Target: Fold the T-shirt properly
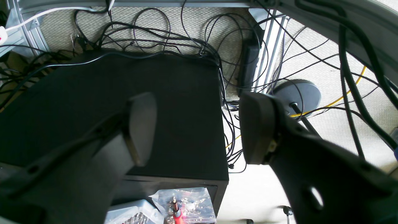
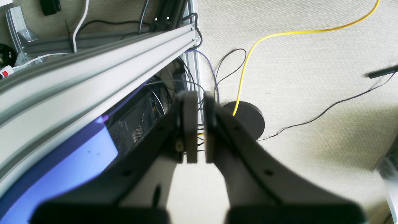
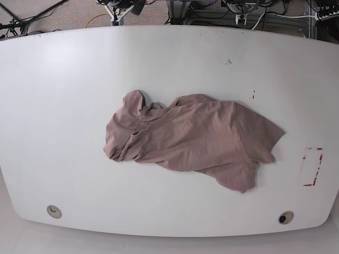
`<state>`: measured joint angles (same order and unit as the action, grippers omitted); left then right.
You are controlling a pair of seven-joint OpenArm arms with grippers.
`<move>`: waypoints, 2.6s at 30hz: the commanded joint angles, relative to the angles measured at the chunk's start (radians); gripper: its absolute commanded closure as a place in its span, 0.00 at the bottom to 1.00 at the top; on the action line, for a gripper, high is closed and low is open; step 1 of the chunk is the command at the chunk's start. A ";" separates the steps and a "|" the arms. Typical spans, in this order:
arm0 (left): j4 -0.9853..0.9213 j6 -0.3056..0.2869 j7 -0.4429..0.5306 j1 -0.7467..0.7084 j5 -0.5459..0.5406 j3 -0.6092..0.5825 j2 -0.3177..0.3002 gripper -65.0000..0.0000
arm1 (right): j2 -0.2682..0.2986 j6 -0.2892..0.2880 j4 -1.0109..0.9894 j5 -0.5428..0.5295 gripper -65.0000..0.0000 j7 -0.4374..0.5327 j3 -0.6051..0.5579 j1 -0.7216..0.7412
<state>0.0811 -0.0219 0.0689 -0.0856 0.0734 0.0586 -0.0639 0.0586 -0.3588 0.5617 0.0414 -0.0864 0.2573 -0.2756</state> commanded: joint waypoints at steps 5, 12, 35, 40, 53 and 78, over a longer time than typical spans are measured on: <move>0.011 0.005 0.006 -0.008 -0.006 -0.010 -0.007 0.40 | 0.005 -0.008 -0.006 0.000 0.96 0.004 -0.002 -0.006; 0.004 0.001 -0.002 0.000 0.003 -0.010 -0.003 0.41 | 0.004 -0.009 -0.007 -0.002 0.97 0.004 0.001 0.022; 0.127 0.001 0.121 -0.130 -0.001 -0.007 -0.009 0.41 | 0.004 -0.012 0.002 -0.010 0.97 0.066 0.004 -0.064; 0.242 0.001 0.121 -0.231 -0.002 -0.006 -0.009 0.41 | 0.004 -0.012 0.041 -0.010 0.97 0.075 0.006 -0.123; 0.736 0.001 0.087 -0.558 -0.001 -0.006 -0.040 0.41 | -0.070 -0.013 0.499 -0.011 0.97 0.029 0.007 -0.414; 1.627 0.000 0.065 -1.077 -0.005 0.083 -0.101 0.41 | -0.207 -0.013 1.351 -0.013 0.97 -0.095 0.003 -0.887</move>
<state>1.6501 -0.0231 0.1101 -1.1297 0.0692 0.1345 -0.1619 -0.1463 -0.3695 1.8450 0.0319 -0.1703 0.2600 -1.1343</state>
